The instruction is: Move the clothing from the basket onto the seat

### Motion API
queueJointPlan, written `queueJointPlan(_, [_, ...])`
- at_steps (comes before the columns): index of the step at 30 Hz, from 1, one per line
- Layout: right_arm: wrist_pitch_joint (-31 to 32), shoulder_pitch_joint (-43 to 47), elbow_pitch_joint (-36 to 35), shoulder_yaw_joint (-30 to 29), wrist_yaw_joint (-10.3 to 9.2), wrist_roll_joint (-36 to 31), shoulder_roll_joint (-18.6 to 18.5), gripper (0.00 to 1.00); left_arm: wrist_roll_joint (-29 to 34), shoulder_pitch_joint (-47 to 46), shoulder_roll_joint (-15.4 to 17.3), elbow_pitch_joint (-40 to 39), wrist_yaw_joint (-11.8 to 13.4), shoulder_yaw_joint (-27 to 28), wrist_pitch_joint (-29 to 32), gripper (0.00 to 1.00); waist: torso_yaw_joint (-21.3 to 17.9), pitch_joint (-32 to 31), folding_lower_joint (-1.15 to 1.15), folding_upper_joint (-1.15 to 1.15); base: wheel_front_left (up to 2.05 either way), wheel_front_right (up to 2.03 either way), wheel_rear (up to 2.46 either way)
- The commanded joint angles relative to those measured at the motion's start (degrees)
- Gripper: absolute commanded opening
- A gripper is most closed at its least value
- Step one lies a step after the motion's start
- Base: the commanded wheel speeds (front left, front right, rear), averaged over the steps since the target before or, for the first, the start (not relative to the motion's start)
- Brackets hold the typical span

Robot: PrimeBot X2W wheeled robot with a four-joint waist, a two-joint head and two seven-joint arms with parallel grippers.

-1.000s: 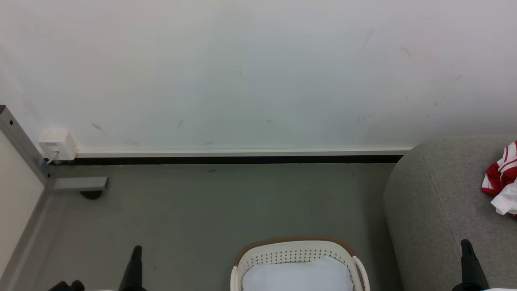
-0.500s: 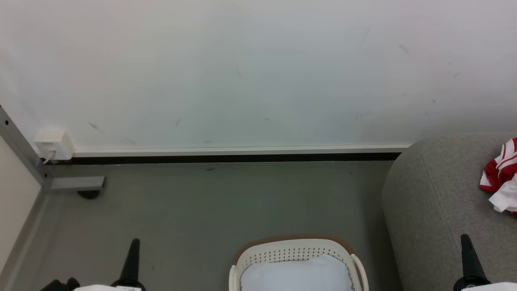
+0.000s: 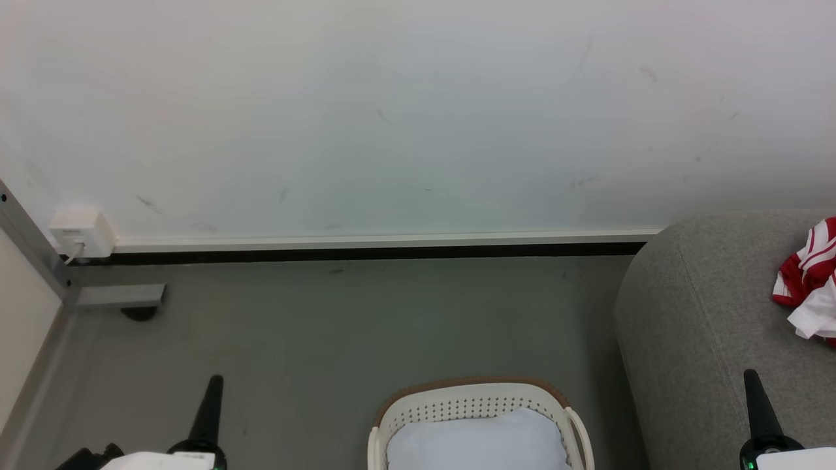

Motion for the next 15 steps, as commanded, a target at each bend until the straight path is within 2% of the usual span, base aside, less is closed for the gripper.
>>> queueJointPlan(1, [0.30,-1.23,-0.46,-0.21,-0.08,1.52,-0.64,0.00,-1.36,-1.06,0.43,-0.42,-0.27,0.38,0.35,0.00,-0.05,0.04,0.00,0.00,0.00,0.00,0.00])
queueJointPlan(15, [2.03,-2.08,-0.56,-0.27,-0.09,8.85,-0.72,0.00,-8.05,-2.06,0.49,-0.32,-0.59,1.18,2.20,0.00,-0.47,0.42,0.00,0.00,0.00,0.00,0.00])
